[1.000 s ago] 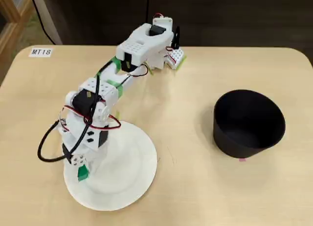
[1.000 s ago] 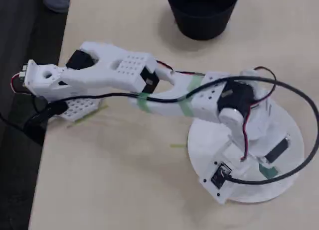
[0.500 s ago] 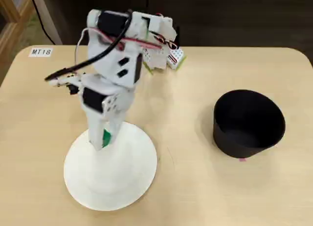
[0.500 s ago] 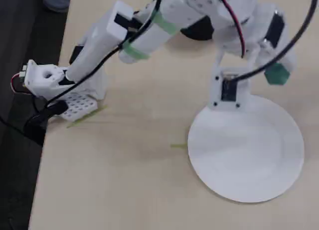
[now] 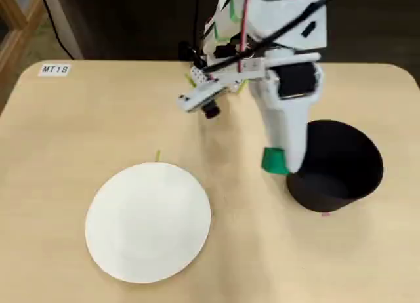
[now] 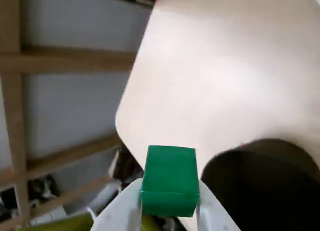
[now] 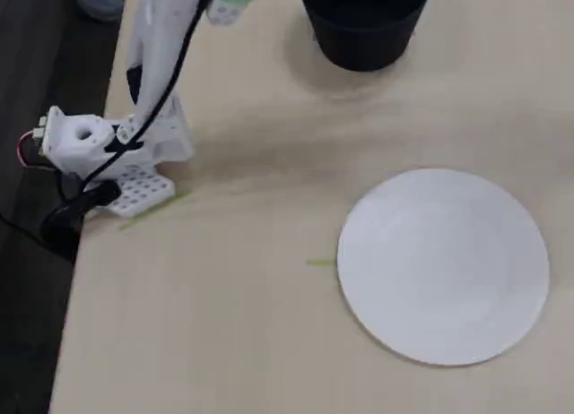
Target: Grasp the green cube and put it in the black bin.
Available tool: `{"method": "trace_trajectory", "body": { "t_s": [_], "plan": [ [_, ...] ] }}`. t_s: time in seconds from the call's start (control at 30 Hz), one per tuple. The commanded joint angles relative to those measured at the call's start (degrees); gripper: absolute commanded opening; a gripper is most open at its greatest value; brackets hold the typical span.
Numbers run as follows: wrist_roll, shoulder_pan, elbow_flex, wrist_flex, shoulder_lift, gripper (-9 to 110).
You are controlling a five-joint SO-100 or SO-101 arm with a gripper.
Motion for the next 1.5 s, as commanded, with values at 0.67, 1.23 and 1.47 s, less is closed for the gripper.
{"method": "trace_trajectory", "body": {
  "t_s": [0.67,1.23,1.47],
  "plan": [
    [5.71,-18.9,45.35,-3.52,16.17,0],
    [8.26,-18.46,46.32,-8.26,16.26,24],
    [11.43,-15.82,46.32,-7.91,17.31,0]
  ]
}}
